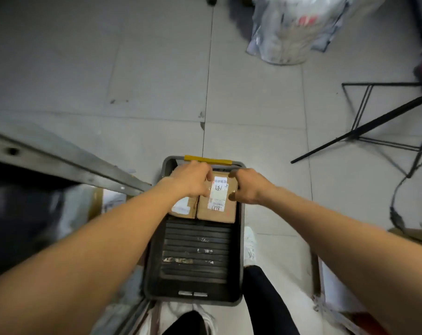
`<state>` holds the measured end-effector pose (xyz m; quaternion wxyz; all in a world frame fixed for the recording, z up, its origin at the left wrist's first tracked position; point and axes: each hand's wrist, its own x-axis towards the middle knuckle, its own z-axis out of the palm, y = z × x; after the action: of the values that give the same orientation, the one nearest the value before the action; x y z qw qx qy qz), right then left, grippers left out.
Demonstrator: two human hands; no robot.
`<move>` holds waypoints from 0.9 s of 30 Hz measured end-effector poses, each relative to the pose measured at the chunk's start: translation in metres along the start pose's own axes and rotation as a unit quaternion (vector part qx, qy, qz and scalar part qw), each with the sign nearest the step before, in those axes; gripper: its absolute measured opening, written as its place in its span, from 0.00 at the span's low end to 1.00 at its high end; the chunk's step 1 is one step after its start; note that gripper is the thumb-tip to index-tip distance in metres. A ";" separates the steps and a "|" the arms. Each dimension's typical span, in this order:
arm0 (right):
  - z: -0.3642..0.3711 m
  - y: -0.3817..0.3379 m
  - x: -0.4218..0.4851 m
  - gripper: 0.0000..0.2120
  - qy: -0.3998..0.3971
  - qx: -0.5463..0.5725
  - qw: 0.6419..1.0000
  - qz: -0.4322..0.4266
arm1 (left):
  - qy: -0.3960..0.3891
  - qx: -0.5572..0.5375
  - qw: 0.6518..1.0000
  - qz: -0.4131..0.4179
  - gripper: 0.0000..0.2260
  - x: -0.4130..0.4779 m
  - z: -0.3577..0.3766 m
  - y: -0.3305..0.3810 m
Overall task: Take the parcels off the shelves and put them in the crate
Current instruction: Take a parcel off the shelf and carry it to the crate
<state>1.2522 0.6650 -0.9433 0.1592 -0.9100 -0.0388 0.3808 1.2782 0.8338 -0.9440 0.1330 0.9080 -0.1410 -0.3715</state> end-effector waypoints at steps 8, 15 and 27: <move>-0.162 -0.066 -0.184 0.34 0.115 -0.053 0.990 -0.061 | 0.114 0.013 0.993 0.015 0.15 -0.169 -0.165 0.091; -0.240 -0.111 -0.319 0.30 0.172 -0.162 0.963 -0.127 | 0.239 -0.031 0.970 -0.038 0.13 -0.322 -0.225 0.156; -0.219 -0.216 -0.518 0.29 0.191 -0.246 0.861 -0.401 | 0.401 -0.062 0.886 -0.225 0.11 -0.601 -0.166 0.207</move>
<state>1.0511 0.7128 -0.3772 0.0732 -0.8804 -0.4615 0.0803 0.9529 0.8786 -0.3752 0.1474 0.9767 0.1557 -0.0031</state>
